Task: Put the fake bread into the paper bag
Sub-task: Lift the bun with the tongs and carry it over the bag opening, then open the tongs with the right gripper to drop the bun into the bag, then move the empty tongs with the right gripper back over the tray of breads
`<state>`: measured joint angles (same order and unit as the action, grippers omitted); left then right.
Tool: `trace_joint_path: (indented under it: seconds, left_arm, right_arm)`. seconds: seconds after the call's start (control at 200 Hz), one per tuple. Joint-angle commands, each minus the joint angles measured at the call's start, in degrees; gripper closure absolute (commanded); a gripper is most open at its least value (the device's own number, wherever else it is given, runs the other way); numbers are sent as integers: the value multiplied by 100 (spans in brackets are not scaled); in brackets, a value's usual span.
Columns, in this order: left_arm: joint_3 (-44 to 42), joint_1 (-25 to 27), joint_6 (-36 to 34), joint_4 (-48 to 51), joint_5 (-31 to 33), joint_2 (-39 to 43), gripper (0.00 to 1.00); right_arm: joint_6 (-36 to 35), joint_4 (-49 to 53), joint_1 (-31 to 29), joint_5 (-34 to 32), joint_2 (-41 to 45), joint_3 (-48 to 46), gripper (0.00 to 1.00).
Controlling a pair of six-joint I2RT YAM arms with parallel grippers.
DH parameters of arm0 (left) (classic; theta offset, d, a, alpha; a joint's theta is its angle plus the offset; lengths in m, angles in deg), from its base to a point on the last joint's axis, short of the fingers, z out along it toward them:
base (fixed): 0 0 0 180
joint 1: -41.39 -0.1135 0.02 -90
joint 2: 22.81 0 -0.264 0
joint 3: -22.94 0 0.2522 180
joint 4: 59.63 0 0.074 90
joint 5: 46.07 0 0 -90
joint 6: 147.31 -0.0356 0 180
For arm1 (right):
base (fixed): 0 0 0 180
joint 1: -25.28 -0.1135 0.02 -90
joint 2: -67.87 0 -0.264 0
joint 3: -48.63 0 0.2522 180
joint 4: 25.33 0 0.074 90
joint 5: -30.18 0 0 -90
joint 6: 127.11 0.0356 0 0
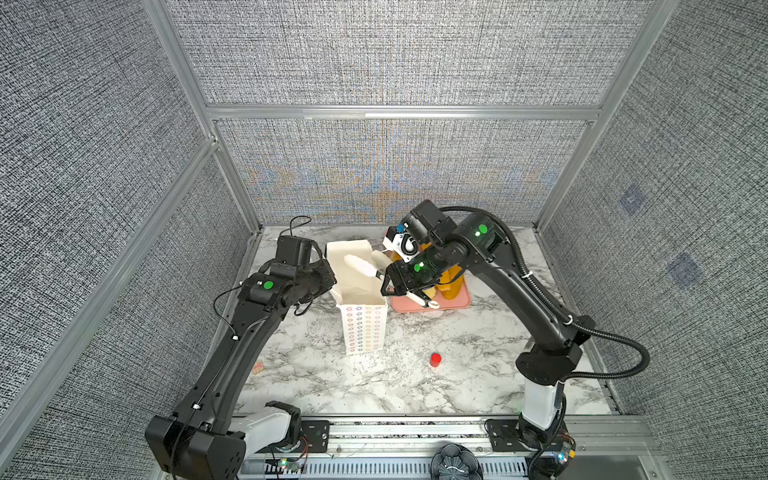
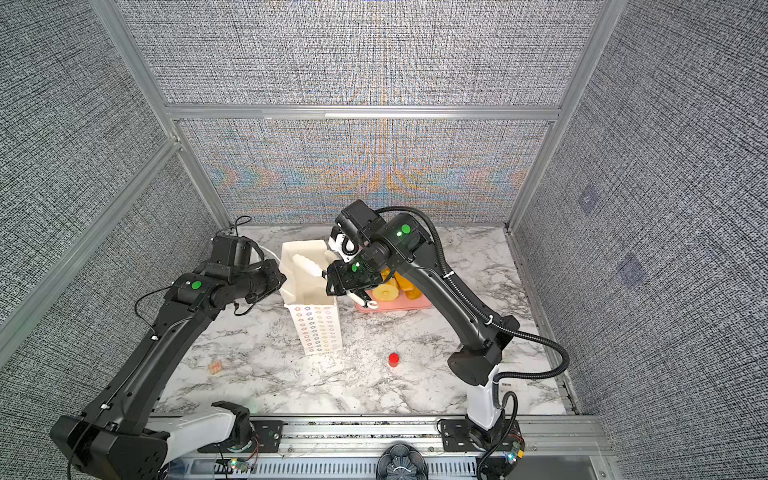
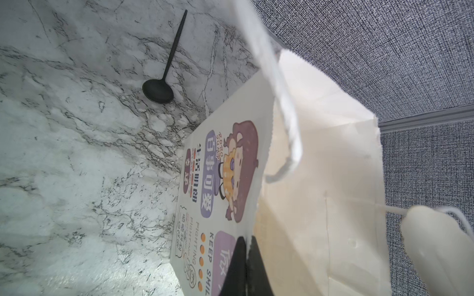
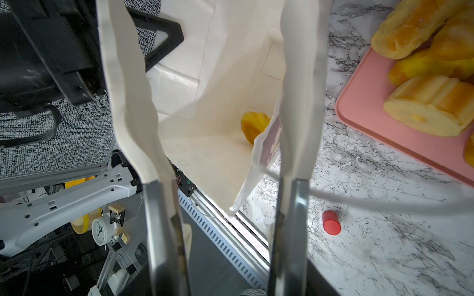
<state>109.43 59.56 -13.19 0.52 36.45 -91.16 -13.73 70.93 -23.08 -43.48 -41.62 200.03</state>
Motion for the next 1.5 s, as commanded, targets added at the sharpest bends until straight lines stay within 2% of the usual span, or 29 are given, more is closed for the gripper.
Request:
trace_joint_path:
  seconds: [0.0, 0.16, 0.31, 0.38, 0.525, 0.61, 0.835, 0.965, 1.291, 1.496]
  left_arm:
    - [22, -7, -69, -55, -10, -12, 100]
    - [46, -7, -139, 51, -61, -31, 100]
    - [75, -7, -217, 167, -147, -72, 94]
    - [75, -7, -219, 199, -145, -64, 86]
    - [57, -7, -206, 217, -105, 22, 56]
    - [74, -7, -193, 236, -91, 50, 49]
    - [119, -7, -202, 248, -108, 113, 49]
    - [158, -7, -211, 260, -147, 87, 54]
    - [224, -7, -237, 265, -224, 15, 65]
    - [257, -7, -259, 256, -255, -59, 70]
  right_arm:
    - [-39, -32, -7, -85, 54, 76, 43]
    - [-53, -93, -7, -161, 125, 78, 43]
    - [-63, -257, 18, -232, 241, 78, 45]
    - [-53, -362, 50, -271, 309, 87, 45]
    - [-26, -473, 191, -363, 423, 149, 46]
    - [-26, -498, 296, -418, 494, 149, 47]
    - [-103, -447, 773, -535, 757, -86, 49]
    - [-199, -420, 1174, -570, 962, -427, 49]
    - [-462, -571, 2245, -475, 1428, -1781, 49]
    - [-652, -639, 2658, -395, 1467, -2530, 49]
